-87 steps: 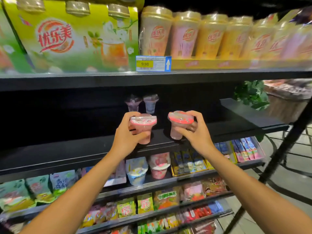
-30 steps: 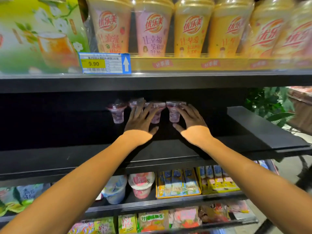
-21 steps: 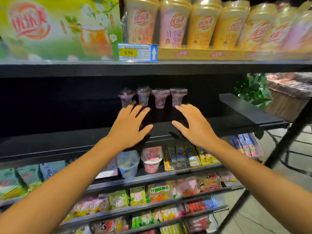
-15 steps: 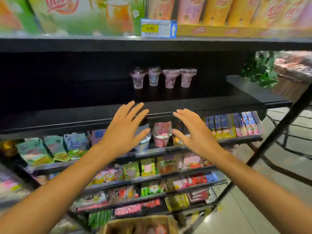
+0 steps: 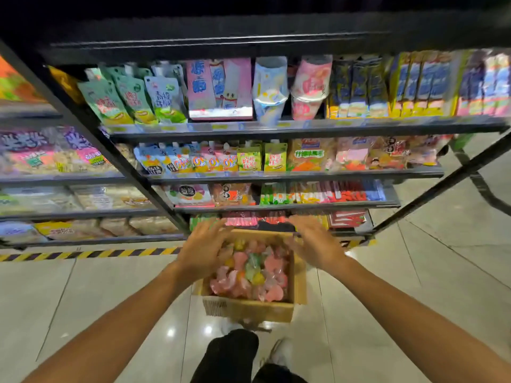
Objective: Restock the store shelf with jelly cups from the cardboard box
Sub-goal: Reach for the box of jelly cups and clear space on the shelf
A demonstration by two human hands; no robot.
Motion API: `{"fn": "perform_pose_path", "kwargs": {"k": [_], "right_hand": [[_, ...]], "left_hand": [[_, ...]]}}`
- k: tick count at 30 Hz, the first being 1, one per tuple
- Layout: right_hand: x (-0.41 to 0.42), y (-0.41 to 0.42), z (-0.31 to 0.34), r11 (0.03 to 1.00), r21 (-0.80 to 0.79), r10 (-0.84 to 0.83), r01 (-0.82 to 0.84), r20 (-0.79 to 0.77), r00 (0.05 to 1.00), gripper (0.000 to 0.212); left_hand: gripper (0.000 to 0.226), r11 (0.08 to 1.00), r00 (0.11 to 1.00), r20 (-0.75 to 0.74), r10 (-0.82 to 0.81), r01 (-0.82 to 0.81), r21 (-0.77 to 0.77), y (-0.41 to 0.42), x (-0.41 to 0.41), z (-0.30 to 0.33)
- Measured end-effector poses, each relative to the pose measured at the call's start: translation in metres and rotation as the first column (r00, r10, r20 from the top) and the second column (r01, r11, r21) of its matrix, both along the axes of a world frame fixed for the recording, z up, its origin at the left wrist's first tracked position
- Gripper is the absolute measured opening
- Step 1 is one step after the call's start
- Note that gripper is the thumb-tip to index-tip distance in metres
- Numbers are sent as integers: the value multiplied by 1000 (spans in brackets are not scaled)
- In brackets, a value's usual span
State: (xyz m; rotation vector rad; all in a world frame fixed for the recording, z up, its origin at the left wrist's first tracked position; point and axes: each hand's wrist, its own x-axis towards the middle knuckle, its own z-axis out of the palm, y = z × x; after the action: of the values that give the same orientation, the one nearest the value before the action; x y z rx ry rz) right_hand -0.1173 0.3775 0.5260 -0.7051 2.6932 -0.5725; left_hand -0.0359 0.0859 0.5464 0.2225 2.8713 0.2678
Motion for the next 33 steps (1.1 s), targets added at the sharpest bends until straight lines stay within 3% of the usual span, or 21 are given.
{"fn": "perform_pose_path", "kwargs": {"k": [4,8,11,15,21,24,26,29,33], "right_hand": [[32,-11,-30,997,67,-50,38,199,979,51],[47,-29,-56,981,152,-165,117,353,921,49],[52,-40,-90,960,222,-260,172,469,844,47],[48,-48,-177,911,275,-413,308,567,713,48],[49,-42,-344,819,288,-537,496,689,487,28],[46,-38,-438,772,300,-568,561,722,396,51],[39,-42,-496,737,373,-610,564,727,315,50],[34,-41,-576,659,486,-708,574,659,256,70],[30,-44,-648,577,574,-769,581,621,150,79]], "left_hand": [[69,999,987,152,-42,42,6,-7,34,-42],[66,979,971,223,85,-123,164,-30,40,-87],[61,976,955,290,62,-119,181,-52,34,-138],[72,987,942,336,-15,-41,158,-71,21,-228],[89,979,931,366,10,-84,187,-62,19,-370],[73,976,925,379,-31,-54,211,-56,31,-449],[72,981,900,434,-30,-56,184,-48,37,-494],[68,975,871,489,46,-145,167,-36,43,-552],[73,956,809,581,94,-237,175,-29,51,-612]]}}
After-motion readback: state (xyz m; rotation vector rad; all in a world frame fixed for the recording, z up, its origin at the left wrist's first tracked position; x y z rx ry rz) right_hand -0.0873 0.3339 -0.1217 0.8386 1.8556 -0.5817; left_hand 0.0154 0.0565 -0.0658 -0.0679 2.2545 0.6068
